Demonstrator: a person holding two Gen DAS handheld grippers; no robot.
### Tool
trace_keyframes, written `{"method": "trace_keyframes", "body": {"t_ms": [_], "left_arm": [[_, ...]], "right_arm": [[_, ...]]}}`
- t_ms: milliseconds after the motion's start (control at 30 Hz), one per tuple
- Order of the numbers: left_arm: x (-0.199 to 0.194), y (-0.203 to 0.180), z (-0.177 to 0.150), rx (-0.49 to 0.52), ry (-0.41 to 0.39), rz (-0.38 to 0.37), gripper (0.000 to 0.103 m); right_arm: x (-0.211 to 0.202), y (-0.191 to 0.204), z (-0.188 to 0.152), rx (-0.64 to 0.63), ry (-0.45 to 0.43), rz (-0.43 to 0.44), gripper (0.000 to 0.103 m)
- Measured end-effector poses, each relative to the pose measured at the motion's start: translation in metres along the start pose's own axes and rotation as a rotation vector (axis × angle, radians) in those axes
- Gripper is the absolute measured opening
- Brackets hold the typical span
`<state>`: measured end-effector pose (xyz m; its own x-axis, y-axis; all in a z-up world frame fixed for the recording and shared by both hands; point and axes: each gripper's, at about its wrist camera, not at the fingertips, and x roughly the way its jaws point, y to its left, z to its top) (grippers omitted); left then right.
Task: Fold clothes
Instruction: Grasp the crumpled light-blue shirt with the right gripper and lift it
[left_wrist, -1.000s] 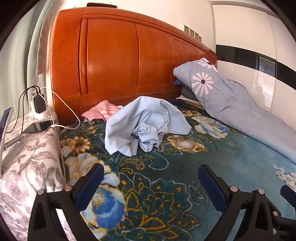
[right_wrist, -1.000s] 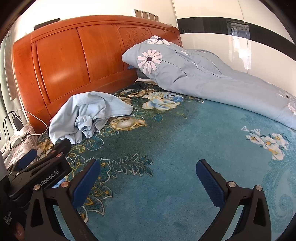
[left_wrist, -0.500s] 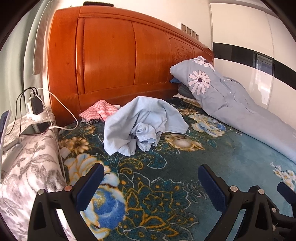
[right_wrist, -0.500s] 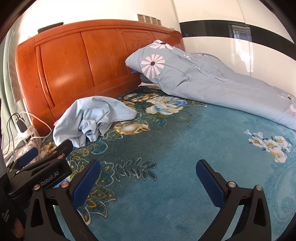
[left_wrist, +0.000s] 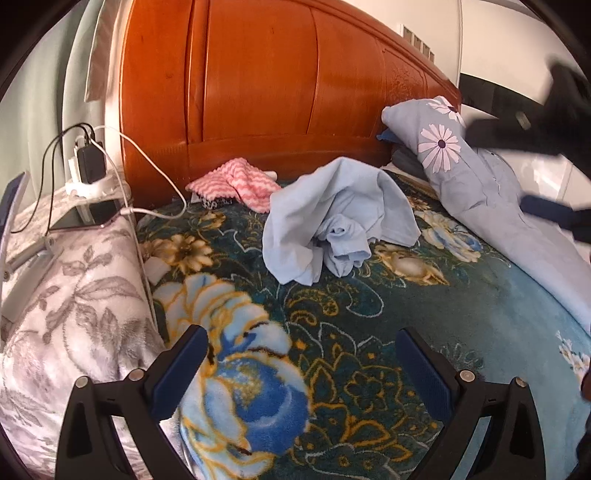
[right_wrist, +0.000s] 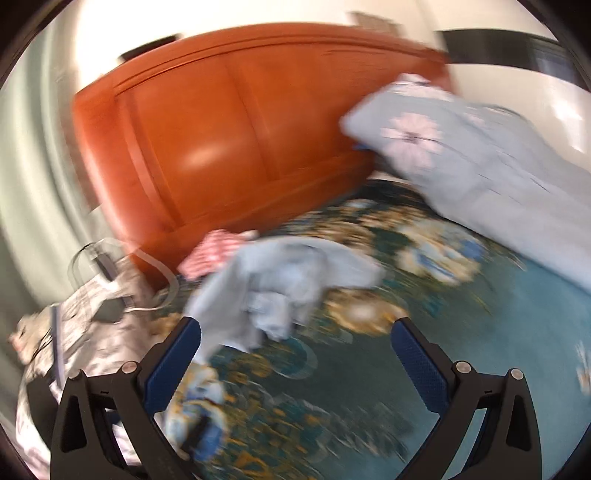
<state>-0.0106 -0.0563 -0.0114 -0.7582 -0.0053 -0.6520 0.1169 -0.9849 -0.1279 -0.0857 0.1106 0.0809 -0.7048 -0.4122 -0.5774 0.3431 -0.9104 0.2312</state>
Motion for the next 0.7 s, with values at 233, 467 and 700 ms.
{"method": "trace_keyframes", "body": {"t_ms": [233,467,700], "left_arm": [[0.008,0.019,-0.002,-0.071,0.054,0.003,0.103],[0.011,0.029,-0.002,-0.12,0.082,-0.003,0.103],[0.001,0.033,0.0,-0.134,0.05,-0.015,0.103]], "right_arm": [[0.106,0.093,0.022,-0.278,0.317,0.045,0.089],[0.163,0.111,0.01,-0.229,0.506,0.039,0.012],[0.096,0.048,0.039,-0.124,0.41,-0.139,0.002]]}}
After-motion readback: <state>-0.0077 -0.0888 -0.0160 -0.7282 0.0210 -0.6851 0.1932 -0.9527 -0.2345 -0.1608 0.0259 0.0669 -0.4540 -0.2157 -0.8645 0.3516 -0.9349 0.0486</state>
